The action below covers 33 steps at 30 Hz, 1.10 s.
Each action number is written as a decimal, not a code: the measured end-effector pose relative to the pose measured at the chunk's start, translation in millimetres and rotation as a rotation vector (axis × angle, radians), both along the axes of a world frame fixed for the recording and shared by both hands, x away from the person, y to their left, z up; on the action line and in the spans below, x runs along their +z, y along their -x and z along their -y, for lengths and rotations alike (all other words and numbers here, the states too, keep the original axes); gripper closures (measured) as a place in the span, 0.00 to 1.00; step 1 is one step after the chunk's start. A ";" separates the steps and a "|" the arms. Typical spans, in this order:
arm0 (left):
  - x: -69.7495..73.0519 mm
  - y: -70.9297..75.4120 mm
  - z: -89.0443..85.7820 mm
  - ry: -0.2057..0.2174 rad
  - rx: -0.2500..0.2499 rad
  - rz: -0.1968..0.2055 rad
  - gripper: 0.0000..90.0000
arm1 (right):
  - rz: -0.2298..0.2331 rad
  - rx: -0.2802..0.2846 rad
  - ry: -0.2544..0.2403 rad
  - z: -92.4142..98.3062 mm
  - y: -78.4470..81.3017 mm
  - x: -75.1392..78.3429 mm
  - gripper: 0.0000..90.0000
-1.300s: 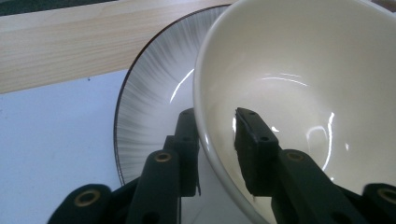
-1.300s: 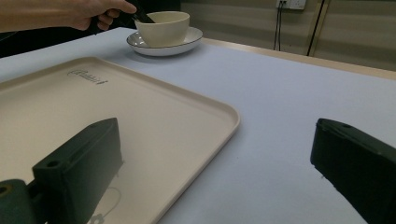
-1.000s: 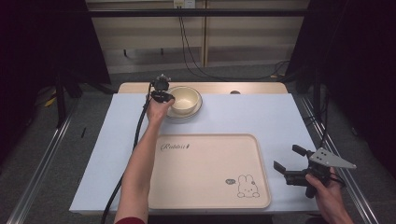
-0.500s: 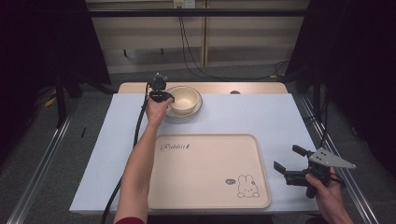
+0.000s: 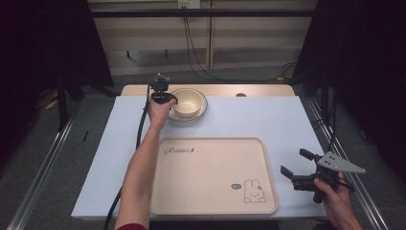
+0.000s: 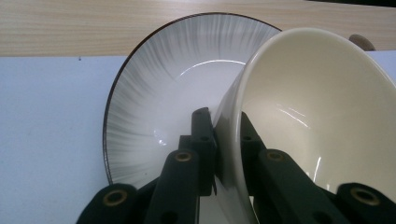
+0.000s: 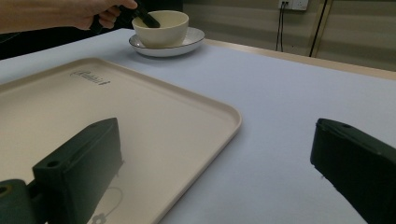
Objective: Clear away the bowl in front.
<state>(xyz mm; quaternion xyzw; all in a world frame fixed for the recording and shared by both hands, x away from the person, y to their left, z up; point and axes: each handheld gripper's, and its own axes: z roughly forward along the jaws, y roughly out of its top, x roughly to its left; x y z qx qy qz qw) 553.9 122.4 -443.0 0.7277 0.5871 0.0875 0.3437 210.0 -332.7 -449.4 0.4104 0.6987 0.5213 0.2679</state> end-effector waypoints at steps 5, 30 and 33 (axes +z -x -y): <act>4.4 0.7 -4.0 0.021 0.008 -0.005 0.92 | 0.007 -0.006 -0.004 0.5 -0.2 0.2 0.02; 30.4 12.1 -12.3 0.061 -0.013 0.040 0.92 | 0.020 0.000 -0.004 0.8 0.8 0.4 0.01; 34.0 15.0 -13.4 0.069 -0.022 0.047 0.92 | 0.020 0.000 -0.004 0.7 0.7 0.3 0.01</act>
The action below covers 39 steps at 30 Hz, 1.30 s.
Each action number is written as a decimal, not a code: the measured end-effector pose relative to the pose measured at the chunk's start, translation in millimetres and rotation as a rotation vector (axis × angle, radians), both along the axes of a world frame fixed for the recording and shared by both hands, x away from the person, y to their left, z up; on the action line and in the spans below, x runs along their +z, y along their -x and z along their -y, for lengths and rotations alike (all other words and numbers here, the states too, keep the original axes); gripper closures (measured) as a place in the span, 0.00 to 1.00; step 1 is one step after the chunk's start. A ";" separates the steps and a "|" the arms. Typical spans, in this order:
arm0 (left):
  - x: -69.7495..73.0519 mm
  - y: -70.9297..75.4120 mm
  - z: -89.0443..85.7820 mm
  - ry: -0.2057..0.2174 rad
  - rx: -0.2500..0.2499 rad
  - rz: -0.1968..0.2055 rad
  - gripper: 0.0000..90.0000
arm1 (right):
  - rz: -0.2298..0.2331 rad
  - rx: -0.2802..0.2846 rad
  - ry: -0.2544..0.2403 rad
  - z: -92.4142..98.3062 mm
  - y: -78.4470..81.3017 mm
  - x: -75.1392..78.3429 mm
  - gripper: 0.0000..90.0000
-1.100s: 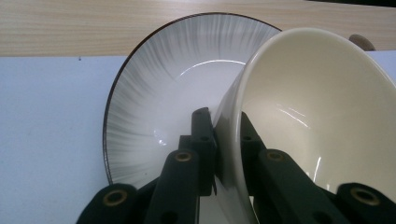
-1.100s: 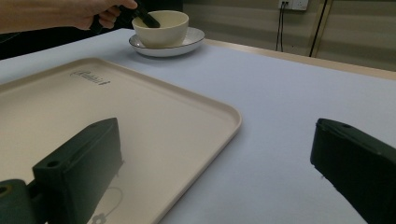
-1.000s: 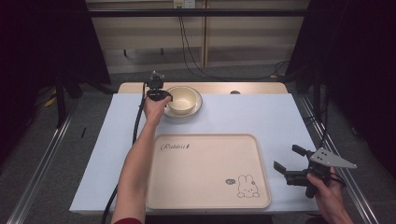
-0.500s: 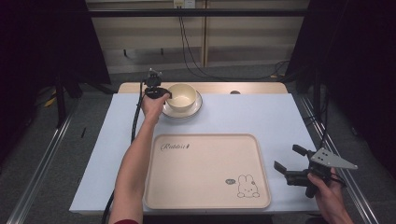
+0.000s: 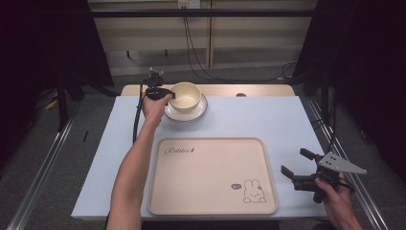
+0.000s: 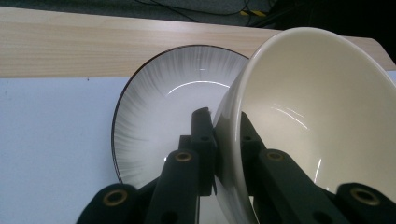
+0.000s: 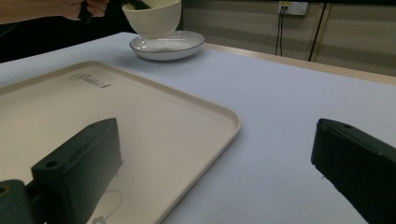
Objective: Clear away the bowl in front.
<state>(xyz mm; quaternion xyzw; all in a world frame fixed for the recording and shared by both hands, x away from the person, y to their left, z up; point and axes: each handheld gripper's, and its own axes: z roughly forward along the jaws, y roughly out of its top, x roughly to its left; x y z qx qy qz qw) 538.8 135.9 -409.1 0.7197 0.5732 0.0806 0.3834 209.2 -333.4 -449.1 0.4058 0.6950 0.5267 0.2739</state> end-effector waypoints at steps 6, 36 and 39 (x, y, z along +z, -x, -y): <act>7.0 7.3 -1.1 0.014 -0.025 0.015 0.92 | 0.007 -0.001 0.004 0.4 0.0 0.0 0.01; 26.4 51.9 14.2 0.040 -0.168 0.029 0.92 | 0.013 -0.001 0.005 0.0 -0.5 0.2 0.01; 26.2 54.3 16.0 0.020 -0.194 0.034 0.92 | 0.016 0.000 0.006 0.0 -0.6 0.3 0.01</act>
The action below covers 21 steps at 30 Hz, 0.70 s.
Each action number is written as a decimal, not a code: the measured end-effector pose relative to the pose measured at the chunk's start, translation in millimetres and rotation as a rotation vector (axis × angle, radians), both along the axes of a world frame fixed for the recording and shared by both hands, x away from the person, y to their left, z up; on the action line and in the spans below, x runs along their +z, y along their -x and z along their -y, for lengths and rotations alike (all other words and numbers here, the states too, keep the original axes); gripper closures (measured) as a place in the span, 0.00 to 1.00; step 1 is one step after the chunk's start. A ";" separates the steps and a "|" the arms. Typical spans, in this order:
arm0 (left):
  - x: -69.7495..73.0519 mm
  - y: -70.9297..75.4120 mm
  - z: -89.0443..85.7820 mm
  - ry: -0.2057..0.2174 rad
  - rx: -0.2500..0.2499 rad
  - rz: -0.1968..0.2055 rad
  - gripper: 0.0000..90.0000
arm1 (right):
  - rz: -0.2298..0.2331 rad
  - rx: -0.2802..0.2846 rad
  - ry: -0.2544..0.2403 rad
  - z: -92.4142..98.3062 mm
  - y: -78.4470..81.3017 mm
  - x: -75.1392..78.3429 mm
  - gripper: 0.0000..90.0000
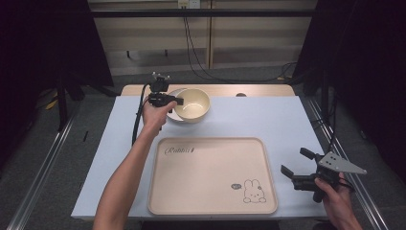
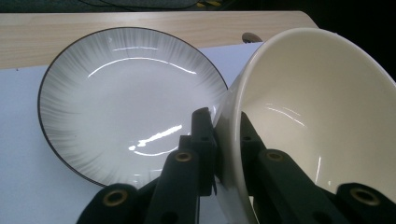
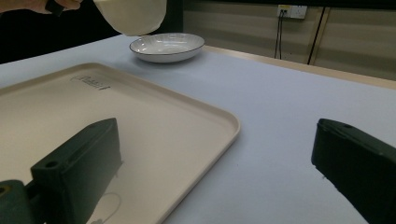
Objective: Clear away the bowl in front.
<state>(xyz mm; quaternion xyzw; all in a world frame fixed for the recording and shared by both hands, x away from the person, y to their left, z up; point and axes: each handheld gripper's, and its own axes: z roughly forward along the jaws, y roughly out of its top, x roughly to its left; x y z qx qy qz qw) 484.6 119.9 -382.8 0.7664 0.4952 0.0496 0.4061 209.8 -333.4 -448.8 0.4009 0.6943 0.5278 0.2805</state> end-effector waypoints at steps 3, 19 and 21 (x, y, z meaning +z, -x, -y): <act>-1.0 3.3 4.1 0.009 -0.004 0.000 0.92 | 0.000 0.000 -0.005 0.0 0.1 0.3 0.01; -7.3 18.4 28.9 0.027 -0.079 -0.027 0.92 | 0.002 -0.003 -0.002 -0.9 -0.3 0.0 0.01; -8.8 20.8 33.9 0.036 -0.080 -0.028 0.92 | 0.003 -0.002 0.003 -0.8 -0.6 0.0 0.01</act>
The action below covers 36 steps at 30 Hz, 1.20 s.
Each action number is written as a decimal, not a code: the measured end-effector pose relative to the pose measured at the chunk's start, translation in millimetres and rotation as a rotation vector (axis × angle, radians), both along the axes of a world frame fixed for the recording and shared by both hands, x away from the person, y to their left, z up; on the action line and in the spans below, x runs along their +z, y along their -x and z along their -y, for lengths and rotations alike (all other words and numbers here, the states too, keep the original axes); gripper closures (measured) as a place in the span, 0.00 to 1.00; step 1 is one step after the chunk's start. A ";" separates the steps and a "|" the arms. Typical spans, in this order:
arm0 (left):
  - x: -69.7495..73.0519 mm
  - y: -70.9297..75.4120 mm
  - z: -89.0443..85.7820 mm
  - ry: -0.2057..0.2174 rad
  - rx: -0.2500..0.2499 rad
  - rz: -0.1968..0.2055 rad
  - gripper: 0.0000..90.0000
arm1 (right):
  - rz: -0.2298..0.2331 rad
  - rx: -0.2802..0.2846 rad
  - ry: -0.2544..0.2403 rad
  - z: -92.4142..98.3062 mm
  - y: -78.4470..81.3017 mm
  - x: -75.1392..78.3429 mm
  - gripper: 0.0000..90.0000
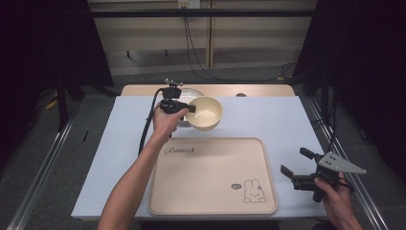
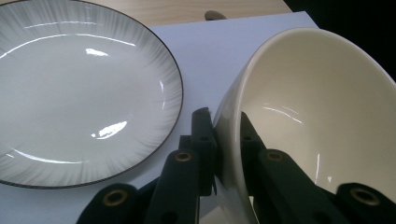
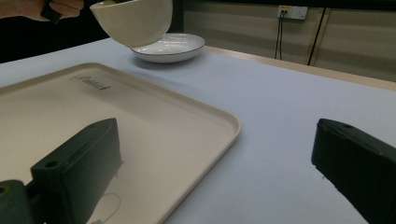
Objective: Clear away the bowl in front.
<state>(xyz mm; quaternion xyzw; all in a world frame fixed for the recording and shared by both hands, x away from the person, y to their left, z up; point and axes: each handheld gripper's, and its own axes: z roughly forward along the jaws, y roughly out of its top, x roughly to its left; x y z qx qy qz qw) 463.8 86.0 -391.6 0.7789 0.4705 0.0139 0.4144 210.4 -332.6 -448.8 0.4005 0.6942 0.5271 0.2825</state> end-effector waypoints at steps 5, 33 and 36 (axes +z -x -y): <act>-1.6 5.3 7.8 -0.016 -0.029 -0.004 0.92 | 0.001 0.001 -0.001 0.1 0.1 0.0 0.01; -21.5 29.7 80.2 0.015 -0.163 -0.055 0.92 | 0.025 -0.005 -0.018 -1.5 0.7 -0.4 0.01; -24.1 31.6 91.3 0.009 -0.180 -0.058 0.92 | 0.024 -0.005 -0.017 -1.4 0.7 -0.5 0.01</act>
